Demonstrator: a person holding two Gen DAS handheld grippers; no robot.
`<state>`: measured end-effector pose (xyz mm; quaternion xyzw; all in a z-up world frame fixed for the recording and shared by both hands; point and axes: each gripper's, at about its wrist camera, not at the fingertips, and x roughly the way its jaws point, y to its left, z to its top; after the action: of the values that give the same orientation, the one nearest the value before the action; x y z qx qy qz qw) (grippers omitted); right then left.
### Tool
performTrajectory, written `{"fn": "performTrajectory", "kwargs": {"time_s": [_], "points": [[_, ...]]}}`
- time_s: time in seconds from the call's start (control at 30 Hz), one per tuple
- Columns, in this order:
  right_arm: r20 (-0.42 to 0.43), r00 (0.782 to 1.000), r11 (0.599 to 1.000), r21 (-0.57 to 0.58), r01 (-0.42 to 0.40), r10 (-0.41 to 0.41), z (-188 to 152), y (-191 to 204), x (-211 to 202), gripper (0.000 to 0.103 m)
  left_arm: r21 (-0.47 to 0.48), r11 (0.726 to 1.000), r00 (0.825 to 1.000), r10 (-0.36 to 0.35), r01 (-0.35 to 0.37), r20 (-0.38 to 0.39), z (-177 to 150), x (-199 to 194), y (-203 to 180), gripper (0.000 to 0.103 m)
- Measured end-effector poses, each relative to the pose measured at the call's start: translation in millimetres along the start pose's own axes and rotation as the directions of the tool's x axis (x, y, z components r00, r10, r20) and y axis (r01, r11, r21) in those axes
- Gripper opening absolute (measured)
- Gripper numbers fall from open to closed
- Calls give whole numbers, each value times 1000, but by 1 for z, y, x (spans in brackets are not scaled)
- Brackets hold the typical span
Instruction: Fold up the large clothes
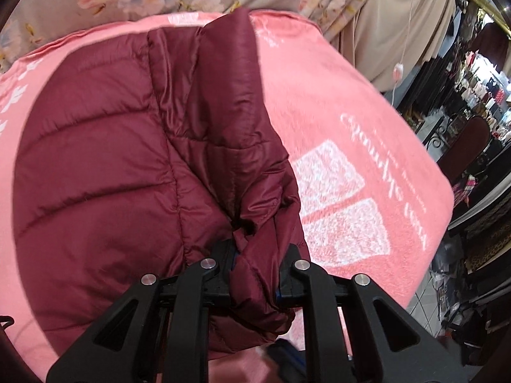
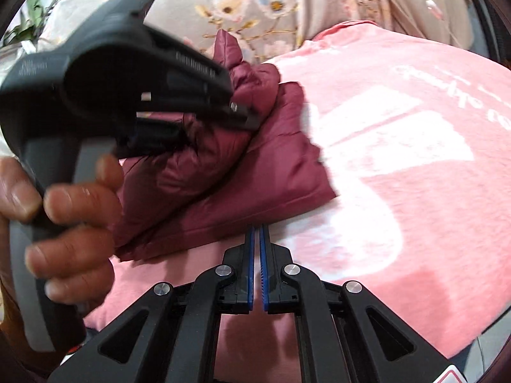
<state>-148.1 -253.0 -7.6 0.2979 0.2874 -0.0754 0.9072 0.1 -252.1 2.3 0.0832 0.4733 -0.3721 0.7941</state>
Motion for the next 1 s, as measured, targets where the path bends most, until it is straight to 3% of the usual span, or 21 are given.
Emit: {"fn": "performTrajectory", "kwargs": {"time_s": [0.2, 0.3, 0.4, 0.47, 0.5, 0.53, 0.6, 0.67, 0.77, 0.87, 1.0], "points": [[-2, 999, 999, 29, 33, -33, 6, -17, 3, 4, -4, 1000, 999, 28, -28, -45, 0, 32, -6, 14], [9, 999, 999, 25, 32, -32, 10, -23, -1, 9, 7, 999, 999, 32, -31, -42, 1, 37, -10, 14], [30, 999, 999, 6, 35, -35, 18, -21, -6, 11, 12, 1000, 1000, -2, 2, -29, 2, 27, -11, 21], [59, 997, 999, -25, 45, -44, 30, -19, -12, 15, -15, 998, 998, -67, 67, -14, 6, 8, -9, 32], [74, 996, 998, -39, 45, -42, 33, -17, -17, 28, -20, 995, 995, -97, 97, 8, 10, -8, -7, 35], [92, 995, 998, -48, 41, -36, 37, -15, -22, 48, -17, 993, 993, -117, 117, 33, 13, -21, -6, 40], [137, 990, 998, -61, 25, -17, 45, -9, -32, 66, -6, 989, 986, -149, 150, 77, 26, -53, -1, 48], [171, 985, 996, -84, 0, 15, 53, 0, -37, 71, -6, 988, 975, -151, 154, 165, 43, -87, 9, 65], [180, 982, 995, -92, -38, 54, 64, 13, -32, 72, -6, 994, 966, -109, 113, 234, 71, -112, 26, 73], [181, 982, 997, -63, -38, 49, 74, 17, -16, 72, 4, 1000, 979, -29, 29, 201, 95, -95, 25, 73], [199, 979, 999, 19, -42, 38, 82, 11, -4, 71, 13, 1000, 997, 0, -1, 75, 112, -55, 27, 65]]}}
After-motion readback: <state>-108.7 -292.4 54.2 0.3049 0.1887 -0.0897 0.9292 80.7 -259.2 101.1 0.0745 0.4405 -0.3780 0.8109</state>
